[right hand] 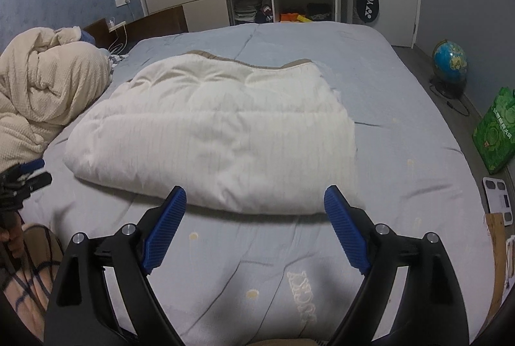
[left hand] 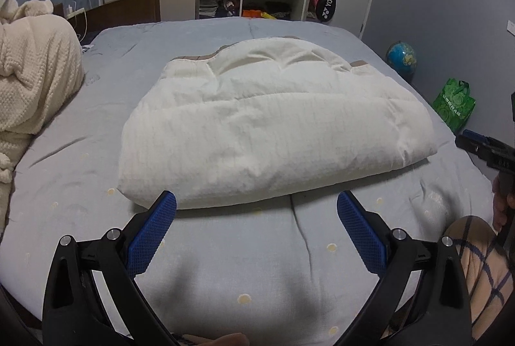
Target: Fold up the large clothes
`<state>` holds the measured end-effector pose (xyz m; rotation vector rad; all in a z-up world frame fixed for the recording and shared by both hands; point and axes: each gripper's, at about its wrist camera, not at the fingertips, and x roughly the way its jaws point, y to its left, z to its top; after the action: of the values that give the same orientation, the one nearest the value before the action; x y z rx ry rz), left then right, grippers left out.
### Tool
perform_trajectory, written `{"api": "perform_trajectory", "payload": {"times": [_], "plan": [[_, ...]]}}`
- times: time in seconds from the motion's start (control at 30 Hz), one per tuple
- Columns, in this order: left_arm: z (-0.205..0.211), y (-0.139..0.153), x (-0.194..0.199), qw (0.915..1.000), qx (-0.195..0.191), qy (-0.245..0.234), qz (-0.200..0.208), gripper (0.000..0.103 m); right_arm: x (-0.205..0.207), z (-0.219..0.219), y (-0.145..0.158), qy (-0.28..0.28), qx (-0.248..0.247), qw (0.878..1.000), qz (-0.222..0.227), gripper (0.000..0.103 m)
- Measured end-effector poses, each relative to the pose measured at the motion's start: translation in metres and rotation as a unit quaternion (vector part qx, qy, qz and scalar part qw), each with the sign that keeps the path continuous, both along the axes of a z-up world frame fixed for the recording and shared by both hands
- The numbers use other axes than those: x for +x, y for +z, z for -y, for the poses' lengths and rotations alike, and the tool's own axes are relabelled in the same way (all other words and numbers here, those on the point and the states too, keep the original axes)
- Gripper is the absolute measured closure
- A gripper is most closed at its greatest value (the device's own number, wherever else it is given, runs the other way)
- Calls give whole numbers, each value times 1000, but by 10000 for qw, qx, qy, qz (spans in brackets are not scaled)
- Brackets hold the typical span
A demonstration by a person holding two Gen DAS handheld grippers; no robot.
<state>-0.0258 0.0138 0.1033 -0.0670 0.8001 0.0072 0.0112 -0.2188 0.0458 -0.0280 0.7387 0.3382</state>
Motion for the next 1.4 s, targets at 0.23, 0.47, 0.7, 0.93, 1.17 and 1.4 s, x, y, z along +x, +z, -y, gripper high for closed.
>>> {"api": "perform_trajectory", "payload": {"times": [0.23, 0.47, 0.7, 0.93, 1.17, 1.4], "plan": [[3, -8, -2, 9999, 114, 79, -16, 7, -15, -14, -7, 147, -271, 9991, 294, 16], [5, -9, -1, 9997, 219, 81, 1, 7, -18, -19, -9, 144, -465, 9981, 370, 10], [5, -12, 1, 9995, 249, 177, -53, 7, -12, -19, -16, 123, -523, 9983, 209, 10], [4, -13, 0, 9995, 215, 224, -60, 7, -7, -12, -19, -2, -384, 9992, 74, 10], [1, -13, 0, 9996, 161, 245, -58, 7, -6, -14, -20, 35, -469, 9989, 71, 10], [1, -13, -1, 9995, 178, 247, -64, 7, -6, -13, -21, 45, -470, 9989, 67, 10]]}}
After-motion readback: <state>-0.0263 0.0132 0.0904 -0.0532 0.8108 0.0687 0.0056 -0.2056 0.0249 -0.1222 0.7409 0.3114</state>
